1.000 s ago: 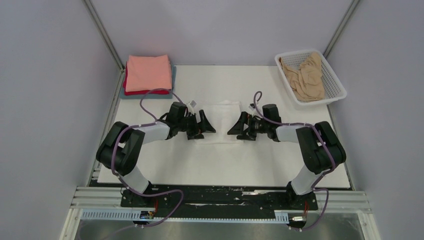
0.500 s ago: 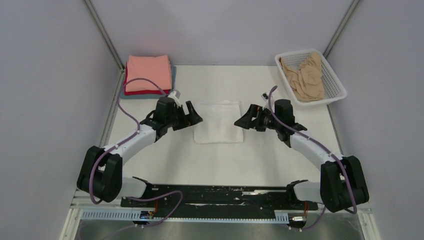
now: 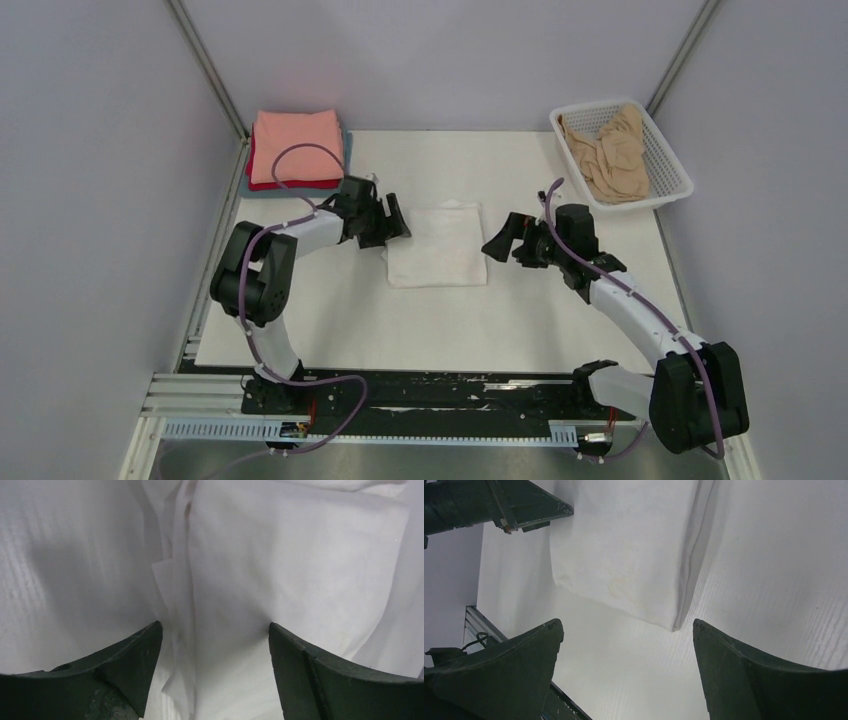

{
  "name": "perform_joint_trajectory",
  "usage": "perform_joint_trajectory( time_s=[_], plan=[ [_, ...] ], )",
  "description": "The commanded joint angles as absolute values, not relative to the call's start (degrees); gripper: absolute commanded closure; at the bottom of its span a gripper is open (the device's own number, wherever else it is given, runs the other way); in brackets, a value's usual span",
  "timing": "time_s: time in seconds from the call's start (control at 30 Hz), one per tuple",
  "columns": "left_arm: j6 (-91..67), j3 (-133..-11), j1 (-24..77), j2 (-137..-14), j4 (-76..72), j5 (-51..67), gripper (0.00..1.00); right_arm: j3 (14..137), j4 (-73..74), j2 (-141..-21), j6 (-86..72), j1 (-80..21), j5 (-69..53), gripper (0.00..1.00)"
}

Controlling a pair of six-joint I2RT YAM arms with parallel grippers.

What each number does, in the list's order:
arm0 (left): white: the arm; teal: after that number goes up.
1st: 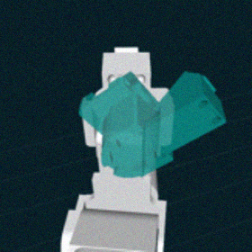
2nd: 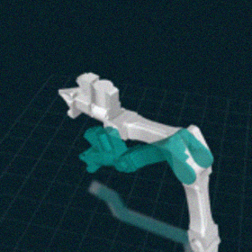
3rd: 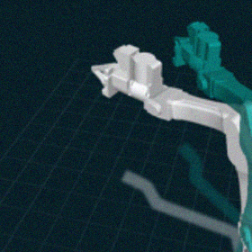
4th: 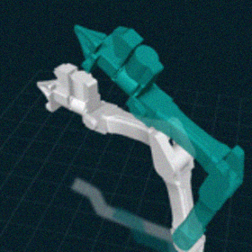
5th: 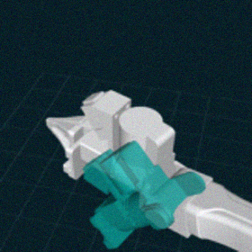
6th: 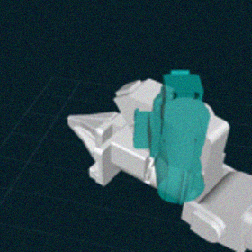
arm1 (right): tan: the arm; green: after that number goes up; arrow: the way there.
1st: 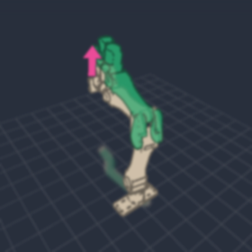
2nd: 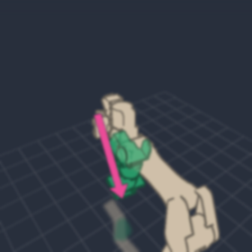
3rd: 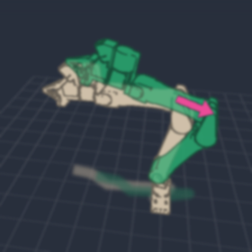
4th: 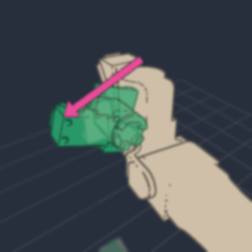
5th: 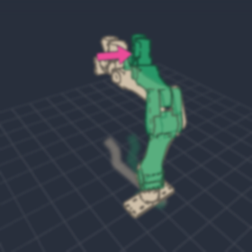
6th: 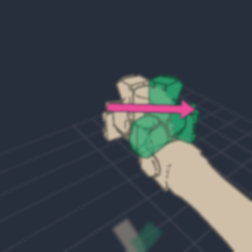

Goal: Fold and stack the t-shirts
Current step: Put the neatly folded tshirt into the corner of the board with the left arm

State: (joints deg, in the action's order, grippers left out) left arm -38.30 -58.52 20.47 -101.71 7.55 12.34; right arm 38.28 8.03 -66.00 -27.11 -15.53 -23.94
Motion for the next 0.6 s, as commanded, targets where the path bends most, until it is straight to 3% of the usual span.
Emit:
perform_joint_trajectory(
  time_s=[0.0,0.03,0.1,0.13,0.17,0.2,0.27,0.57],
  plan=[
    [-38.0,-63.1,23.9,-107.5,9.5,11.8,0.2,38.9,9.8,-65.1,-24.8,-15.0,-20.9,0.0],
    [-38.2,-63.8,24.7,-109.1,9.9,11.3,0.23,38.9,9.8,-65.1,-24.7,-14.9,-20.7,0.0],
    [-38.2,-66.2,25.6,-111.3,11.5,9.9,0.39,38.9,9.9,-65.2,-24.2,-14.7,-20.6,0.0],
    [-38.3,-67.9,25.9,-112.6,13.0,7.8,0.59,38.8,10.0,-65.1,-24.0,-14.6,-20.4,0.0],
    [-38.1,-68.8,26.4,-113.3,14.0,6.6,0.71,38.7,10.1,-65.1,-23.8,-14.6,-20.1,0.0],
    [-37.8,-70.8,26.6,-114.3,15.9,3.6,0.93,38.6,10.1,-65.0,-23.7,-14.5,-20.0,0.0],
    [-36.2,-74.0,27.1,-115.4,18.9,-1.7,1.0,38.3,10.2,-64.6,-23.3,-14.5,-19.6,0.0],
    [-14.3,-86.2,26.8,-117.3,16.6,-22.9,1.0,36.5,10.3,-60.9,-21.1,-14.4,-14.3,0.0]
  ],
)
